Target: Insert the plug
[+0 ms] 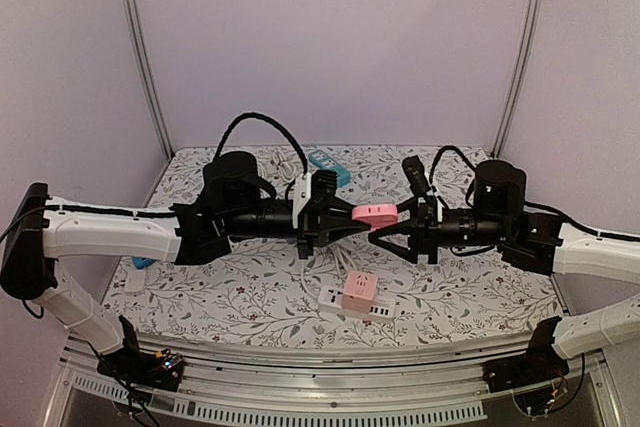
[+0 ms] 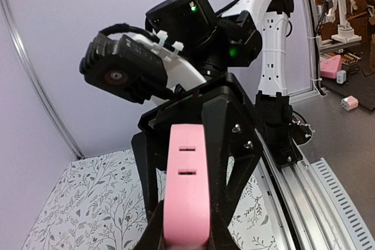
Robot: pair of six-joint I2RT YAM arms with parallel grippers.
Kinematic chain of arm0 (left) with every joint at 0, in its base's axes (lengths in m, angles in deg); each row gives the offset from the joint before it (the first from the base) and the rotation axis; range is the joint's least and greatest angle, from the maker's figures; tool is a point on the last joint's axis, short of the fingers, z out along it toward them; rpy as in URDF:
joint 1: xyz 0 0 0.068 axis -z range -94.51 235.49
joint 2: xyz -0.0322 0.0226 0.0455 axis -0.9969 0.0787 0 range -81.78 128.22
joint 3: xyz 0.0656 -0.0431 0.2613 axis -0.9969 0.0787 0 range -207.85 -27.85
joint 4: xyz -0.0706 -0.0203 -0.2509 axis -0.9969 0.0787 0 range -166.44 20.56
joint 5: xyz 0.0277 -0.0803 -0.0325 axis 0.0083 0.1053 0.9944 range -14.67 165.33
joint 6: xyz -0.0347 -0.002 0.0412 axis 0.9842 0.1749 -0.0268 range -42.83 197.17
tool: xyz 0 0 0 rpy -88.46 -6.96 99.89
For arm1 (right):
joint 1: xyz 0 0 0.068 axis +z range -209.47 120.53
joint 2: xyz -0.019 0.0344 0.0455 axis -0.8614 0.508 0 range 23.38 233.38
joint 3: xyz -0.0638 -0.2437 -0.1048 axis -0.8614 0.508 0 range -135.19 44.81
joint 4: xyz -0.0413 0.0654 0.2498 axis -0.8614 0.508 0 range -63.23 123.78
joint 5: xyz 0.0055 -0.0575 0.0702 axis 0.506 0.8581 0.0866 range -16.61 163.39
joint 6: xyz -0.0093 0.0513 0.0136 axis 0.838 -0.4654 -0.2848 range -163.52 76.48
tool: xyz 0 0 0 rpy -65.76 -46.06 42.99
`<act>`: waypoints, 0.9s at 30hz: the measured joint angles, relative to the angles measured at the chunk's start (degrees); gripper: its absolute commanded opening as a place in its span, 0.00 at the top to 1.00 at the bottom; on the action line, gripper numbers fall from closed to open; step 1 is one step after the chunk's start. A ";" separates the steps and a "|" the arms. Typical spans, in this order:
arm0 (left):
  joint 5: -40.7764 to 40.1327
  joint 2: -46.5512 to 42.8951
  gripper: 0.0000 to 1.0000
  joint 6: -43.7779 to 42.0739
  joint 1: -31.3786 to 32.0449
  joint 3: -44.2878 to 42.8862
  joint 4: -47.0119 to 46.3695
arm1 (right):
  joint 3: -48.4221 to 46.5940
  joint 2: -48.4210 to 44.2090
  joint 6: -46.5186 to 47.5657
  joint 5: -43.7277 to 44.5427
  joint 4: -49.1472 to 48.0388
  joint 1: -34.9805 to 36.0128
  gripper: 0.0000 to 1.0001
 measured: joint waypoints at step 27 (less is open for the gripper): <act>2.32 -0.02 1.00 2.27 0.33 0.02 -0.48 | 2.14 -2.36 9.11 -3.41 -0.28 -0.02 0.20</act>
